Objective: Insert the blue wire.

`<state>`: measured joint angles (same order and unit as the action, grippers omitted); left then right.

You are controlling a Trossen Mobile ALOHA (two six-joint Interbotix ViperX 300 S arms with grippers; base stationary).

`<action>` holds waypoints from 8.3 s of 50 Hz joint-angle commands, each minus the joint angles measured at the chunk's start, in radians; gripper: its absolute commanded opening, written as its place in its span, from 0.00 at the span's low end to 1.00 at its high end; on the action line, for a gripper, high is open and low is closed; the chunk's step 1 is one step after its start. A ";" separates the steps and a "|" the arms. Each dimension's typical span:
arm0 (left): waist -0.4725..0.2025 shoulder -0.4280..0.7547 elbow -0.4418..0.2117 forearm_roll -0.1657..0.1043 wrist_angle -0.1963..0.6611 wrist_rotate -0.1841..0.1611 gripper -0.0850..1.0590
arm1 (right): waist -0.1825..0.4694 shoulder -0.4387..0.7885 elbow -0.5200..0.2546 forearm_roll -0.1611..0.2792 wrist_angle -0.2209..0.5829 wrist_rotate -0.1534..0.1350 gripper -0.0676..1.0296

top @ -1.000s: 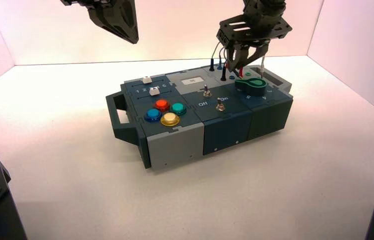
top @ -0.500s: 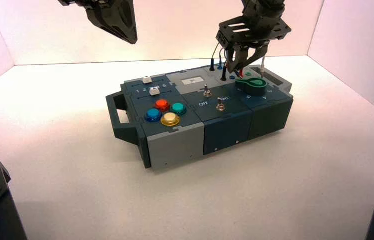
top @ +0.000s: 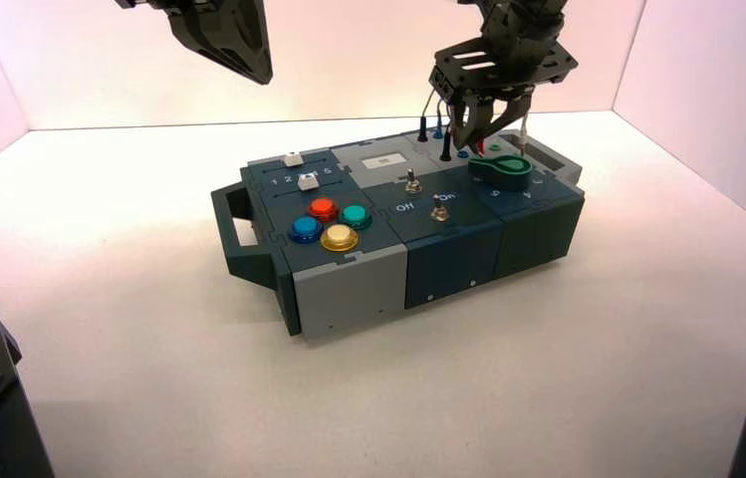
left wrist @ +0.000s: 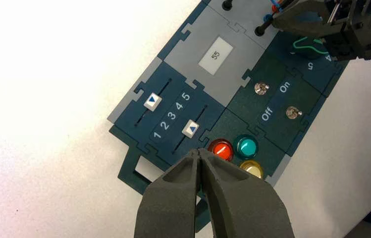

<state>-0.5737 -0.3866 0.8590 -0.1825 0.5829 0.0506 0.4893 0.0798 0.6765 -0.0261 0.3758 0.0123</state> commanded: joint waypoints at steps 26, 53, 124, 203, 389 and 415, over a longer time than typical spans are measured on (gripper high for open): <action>0.002 -0.043 0.006 -0.002 -0.008 0.002 0.05 | 0.003 0.020 -0.021 -0.011 -0.002 0.002 0.06; 0.003 -0.052 0.015 -0.002 -0.008 0.000 0.05 | 0.002 0.008 -0.052 -0.021 0.003 0.005 0.04; 0.005 -0.106 0.021 0.002 -0.005 0.002 0.05 | -0.002 -0.097 0.107 0.064 -0.348 0.089 0.04; 0.011 -0.112 0.020 0.006 -0.003 0.028 0.05 | -0.002 -0.023 0.176 0.115 -0.532 0.080 0.04; 0.046 -0.100 0.038 0.006 -0.012 0.054 0.05 | -0.038 0.048 0.129 0.095 -0.584 0.043 0.04; 0.049 -0.100 0.035 0.006 -0.020 0.052 0.05 | -0.037 0.046 0.132 0.094 -0.563 0.043 0.04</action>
<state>-0.5323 -0.4817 0.9097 -0.1779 0.5737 0.0982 0.4602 0.1411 0.8237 0.0690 -0.1917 0.0583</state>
